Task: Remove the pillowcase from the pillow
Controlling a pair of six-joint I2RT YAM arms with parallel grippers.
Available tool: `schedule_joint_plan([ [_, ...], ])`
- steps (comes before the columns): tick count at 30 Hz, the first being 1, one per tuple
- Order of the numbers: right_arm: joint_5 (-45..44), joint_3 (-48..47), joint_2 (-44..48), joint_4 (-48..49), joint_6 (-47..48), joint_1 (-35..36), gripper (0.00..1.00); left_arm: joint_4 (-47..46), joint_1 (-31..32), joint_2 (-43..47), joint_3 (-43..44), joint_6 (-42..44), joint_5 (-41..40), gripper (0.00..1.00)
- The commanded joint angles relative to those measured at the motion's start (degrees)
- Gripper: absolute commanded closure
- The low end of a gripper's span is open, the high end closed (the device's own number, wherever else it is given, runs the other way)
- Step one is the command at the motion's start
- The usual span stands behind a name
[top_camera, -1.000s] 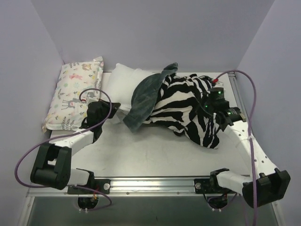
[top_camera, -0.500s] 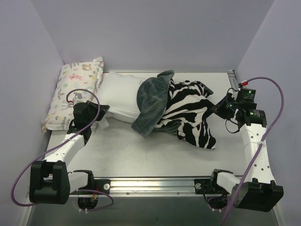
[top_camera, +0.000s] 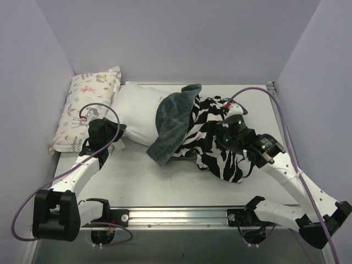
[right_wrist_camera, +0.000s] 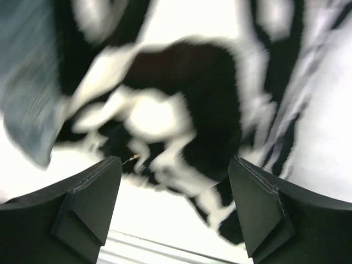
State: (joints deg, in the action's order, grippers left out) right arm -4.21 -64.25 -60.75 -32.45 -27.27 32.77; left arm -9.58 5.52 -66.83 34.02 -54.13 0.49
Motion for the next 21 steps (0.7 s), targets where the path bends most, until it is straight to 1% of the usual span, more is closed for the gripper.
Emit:
schedule_joint_plan([
  [1, -15.7, 0.6, 2.0, -2.3, -1.6, 12.2, 0.19, -0.8, 1.9, 2.0, 1.5, 2.1, -4.8, 1.00],
  [2, -18.5, 0.5, 1.2, -1.9, -2.3, 15.4, 0.18, -0.8, 2.2, 1.9, 1.4, 1.8, -5.1, 1.00],
  [3, -19.4, 0.0, -1.4, -1.7, -2.5, 20.3, 0.17, -1.0, 2.6, 1.9, 1.3, 1.6, -5.1, 1.00],
  [4, -21.1, -0.3, -3.2, -1.8, -3.1, 22.0, 0.16, -1.1, 2.9, 1.8, 1.2, 1.5, -5.3, 1.00],
  [6, -24.1, -1.6, -9.0, -2.4, -4.0, 23.9, 0.14, -0.8, 3.3, 1.7, 1.6, 1.0, -5.3, 1.00],
  [8, -27.8, -1.7, -11.8, -2.4, -5.2, 23.8, 0.12, -0.4, 3.3, 1.9, 1.9, 1.2, -5.3, 1.00],
  [10, -28.7, -1.8, -15.7, -2.5, -5.3, 23.1, 0.11, 0.6, 3.3, 2.3, 2.9, 1.4, -5.3, 1.00],
  [11, -28.9, -1.9, -16.8, -2.5, -5.3, 22.9, 0.12, 0.9, 3.3, 2.4, 3.3, 1.7, -5.3, 1.00],
  [12, -28.6, -2.0, -18.9, -2.4, -5.4, 22.7, 0.18, 1.6, 3.3, 2.5, 3.8, 2.2, -5.2, 1.00],
  [14, -27.6, -2.5, -20.6, -1.4, -4.7, 22.7, 0.24, 2.1, 3.2, 2.4, 5.6, 2.7, -5.2, 1.00],
  [16, -28.4, -3.7, -22.7, -1.6, -3.6, 22.6, 0.51, 2.5, 3.1, 1.9, 7.6, 3.1, -5.1, 1.00],
  [17, -29.9, -4.0, -22.7, -4.3, -4.0, 22.2, 0.65, 3.3, 2.1, 1.6, 8.7, 3.6, -4.9, 1.00],
  [18, -32.4, -4.1, -21.4, -5.8, -4.5, 21.7, 0.83, 4.0, 1.1, 1.0, 9.7, 3.7, -4.5, 1.00],
  [19, -32.5, -3.6, -19.9, -6.7, -4.5, 19.1, 0.88, 4.4, -0.1, 0.8, 11.7, 3.9, -3.8, 1.00],
  [20, -32.1, -1.9, -17.8, -7.8, -4.5, 17.1, 0.92, 4.8, -3.5, 0.6, 12.6, 3.4, -2.0, 1.00],
  [21, -31.4, -0.5, -12.4, -8.0, -4.3, 15.0, 0.98, 4.8, -5.1, 0.0, 13.3, 3.0, -1.1, 1.00],
])
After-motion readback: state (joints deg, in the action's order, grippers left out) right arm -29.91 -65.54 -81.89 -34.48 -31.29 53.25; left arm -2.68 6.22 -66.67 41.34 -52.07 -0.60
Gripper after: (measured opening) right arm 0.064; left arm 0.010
